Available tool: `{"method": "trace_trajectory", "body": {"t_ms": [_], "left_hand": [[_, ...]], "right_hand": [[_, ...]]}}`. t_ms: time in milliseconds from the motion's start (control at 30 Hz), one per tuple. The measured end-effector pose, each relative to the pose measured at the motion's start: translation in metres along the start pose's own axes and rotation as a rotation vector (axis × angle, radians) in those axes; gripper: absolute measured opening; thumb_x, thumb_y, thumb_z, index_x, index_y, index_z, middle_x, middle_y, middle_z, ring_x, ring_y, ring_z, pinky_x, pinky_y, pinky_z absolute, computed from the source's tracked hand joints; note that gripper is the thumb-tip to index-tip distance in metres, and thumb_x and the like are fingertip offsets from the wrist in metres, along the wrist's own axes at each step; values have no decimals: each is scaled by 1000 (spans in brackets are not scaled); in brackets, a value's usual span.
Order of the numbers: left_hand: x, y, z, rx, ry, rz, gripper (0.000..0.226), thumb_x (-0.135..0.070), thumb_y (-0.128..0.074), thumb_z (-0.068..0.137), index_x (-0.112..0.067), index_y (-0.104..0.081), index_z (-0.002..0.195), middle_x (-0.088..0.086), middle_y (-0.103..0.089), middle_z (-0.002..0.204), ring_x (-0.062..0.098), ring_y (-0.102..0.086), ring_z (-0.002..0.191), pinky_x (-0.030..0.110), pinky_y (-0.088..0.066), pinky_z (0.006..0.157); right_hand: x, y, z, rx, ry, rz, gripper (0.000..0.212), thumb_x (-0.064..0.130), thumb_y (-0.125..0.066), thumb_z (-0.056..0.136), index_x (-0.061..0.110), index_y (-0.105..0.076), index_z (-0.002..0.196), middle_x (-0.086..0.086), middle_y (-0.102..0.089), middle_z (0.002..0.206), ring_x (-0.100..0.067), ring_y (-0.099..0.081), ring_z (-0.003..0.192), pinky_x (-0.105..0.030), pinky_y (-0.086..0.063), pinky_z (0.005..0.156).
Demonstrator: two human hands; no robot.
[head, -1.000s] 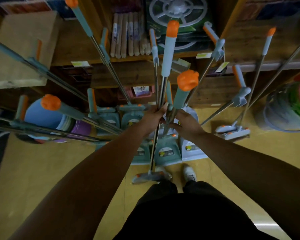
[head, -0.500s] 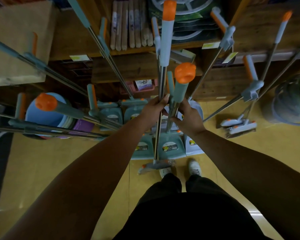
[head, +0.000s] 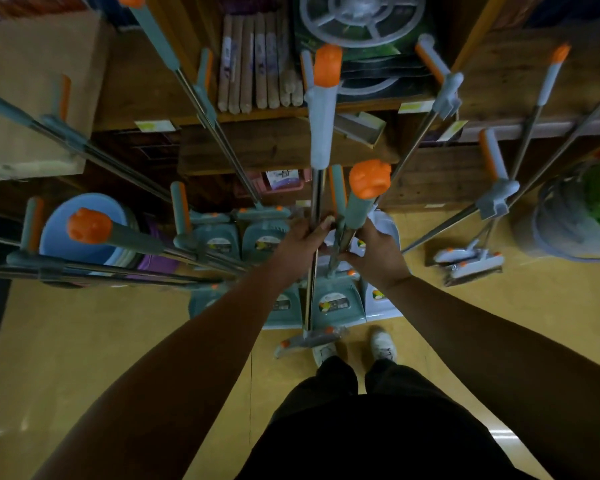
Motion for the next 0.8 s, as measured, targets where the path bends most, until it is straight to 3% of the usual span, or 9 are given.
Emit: {"method": "trace_trajectory", "body": {"t_ms": [133,267,367,433,533,700,800], "left_hand": [[-1,39,-11,-252,-27,26,29,-30,-48,106,-23,-60,81,-1,-55,66,5,-54,56,24,-45,61],[-49,70,-29,-356,-169,-81,35,-31,-47,106,-24,-53,72,-2,-44,59,9,-44,52,29,-39,59],[-99,82,-46,-395,-273,-168,40,-39,-52,101,-13,-48,70,-4,-43,54,7,-43,47,17,-40,51],[-134,89,-61,-402,-386,-192,52,-47,-55,94,-6,-42,65,10,-38,55,12,-42,46,20,-41,51],[-175,98,-75,-399,-490,-187,49,-31,-54,99,1,-43,63,17,-32,55,25,-31,44,37,-26,48],[-239,100,-70,-342,-623,-227,42,-28,-56,95,-24,-42,56,6,-31,49,22,-27,40,39,-22,47],[-263,101,-57,-352,-648,-222,43,-31,-60,93,-24,-41,55,1,-32,47,19,-30,38,33,-23,48]], "right_hand": [[-9,10,-3,103,-42,-45,77,19,-79,78,19,-38,143,-10,-67,123,-33,-61,113,-45,-53,87],[-9,35,-12,140,-41,-14,89,16,-84,72,32,-32,143,0,-63,127,-17,-59,114,-24,-47,90],[-7,55,-16,135,-22,24,93,16,-87,68,30,-33,143,8,-59,124,0,-56,108,-6,-46,86],[-3,74,-14,114,-42,50,87,14,-86,69,19,-39,143,8,-61,122,3,-59,103,-16,-52,88],[19,99,-10,119,-39,44,79,12,-81,75,17,-40,142,6,-64,116,-5,-63,101,-27,-53,90],[85,145,4,40,110,58,45,-5,-61,89,11,-50,131,13,-61,104,22,-57,90,-1,-43,77],[131,172,20,4,151,250,34,8,-51,97,9,-50,131,-1,-65,116,1,-65,96,-18,-52,86]]}}
Point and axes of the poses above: each hand's wrist, its own z-axis towards the middle knuckle, its own y-axis out of the back of the hand, x = y × z, the point moved 8 cm from there along z, towards the middle knuckle
